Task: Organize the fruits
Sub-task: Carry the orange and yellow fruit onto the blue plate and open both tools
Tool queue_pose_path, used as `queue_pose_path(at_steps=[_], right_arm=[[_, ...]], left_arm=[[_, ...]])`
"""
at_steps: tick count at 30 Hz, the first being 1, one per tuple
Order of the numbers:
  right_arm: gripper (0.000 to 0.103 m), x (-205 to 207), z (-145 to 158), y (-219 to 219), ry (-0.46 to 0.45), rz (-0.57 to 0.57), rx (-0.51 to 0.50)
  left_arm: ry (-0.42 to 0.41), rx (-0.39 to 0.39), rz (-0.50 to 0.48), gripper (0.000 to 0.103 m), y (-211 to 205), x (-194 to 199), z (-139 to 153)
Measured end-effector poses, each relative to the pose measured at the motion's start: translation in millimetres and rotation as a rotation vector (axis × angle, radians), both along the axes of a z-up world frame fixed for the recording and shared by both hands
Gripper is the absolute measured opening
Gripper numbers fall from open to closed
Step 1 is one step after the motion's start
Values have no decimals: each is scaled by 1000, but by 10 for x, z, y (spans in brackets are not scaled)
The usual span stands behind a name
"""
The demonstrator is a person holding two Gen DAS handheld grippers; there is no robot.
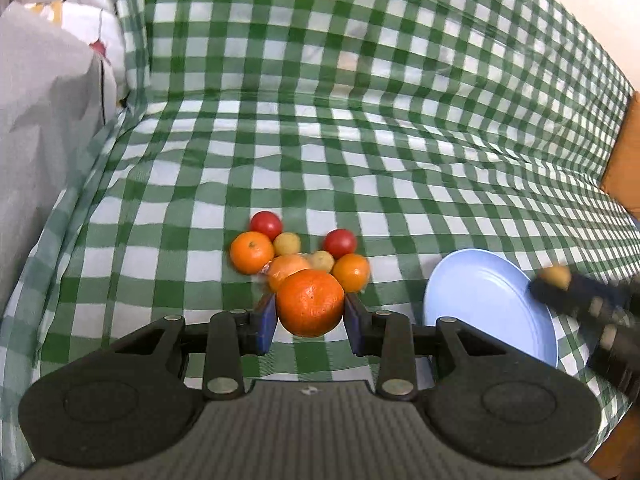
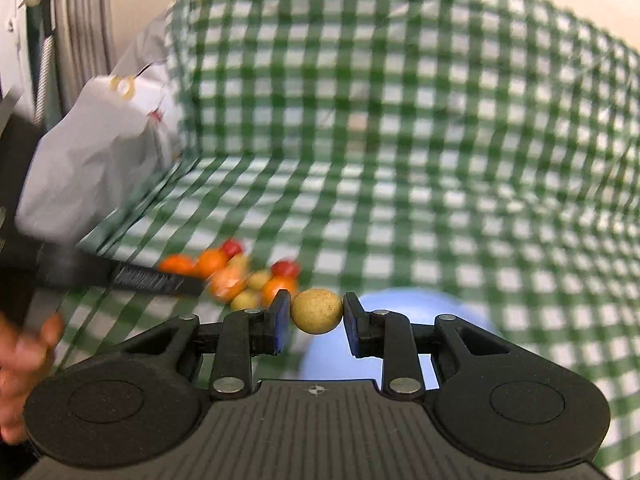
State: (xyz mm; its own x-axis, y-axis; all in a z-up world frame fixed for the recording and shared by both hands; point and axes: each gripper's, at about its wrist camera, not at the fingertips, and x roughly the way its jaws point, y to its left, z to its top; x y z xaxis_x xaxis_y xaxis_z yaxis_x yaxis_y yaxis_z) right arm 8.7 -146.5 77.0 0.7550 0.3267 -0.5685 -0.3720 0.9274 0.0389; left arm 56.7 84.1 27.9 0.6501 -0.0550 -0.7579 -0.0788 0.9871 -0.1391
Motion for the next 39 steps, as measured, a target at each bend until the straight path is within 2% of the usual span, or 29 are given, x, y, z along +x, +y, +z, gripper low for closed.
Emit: queue_pose_path(at_steps=[3, 8, 12, 16, 24, 32, 39], right_arm=[[30, 134, 16, -205, -28, -46, -6], [30, 261, -204, -536, 82, -131, 46], [30, 247, -218, -641, 71, -138, 45], [30, 255, -280, -686, 89, -158, 25], [30, 317, -317, -755, 65, -186, -29], [30, 349, -353, -893, 72, -243, -25], [30, 373, -396, -830, 81, -241, -27]], left_arm=[[-16, 3, -18, 39, -73, 3, 15], [-39, -20, -50, 39, -192, 30, 27], [-57, -46, -83, 39, -344, 68, 21], [-75, -13, -114, 39, -548, 101, 8], [-84, -10, -162, 40, -805, 163, -51], [-106, -41, -235, 40, -998, 148, -51], [-125, -85, -315, 42, -1101, 89, -37]])
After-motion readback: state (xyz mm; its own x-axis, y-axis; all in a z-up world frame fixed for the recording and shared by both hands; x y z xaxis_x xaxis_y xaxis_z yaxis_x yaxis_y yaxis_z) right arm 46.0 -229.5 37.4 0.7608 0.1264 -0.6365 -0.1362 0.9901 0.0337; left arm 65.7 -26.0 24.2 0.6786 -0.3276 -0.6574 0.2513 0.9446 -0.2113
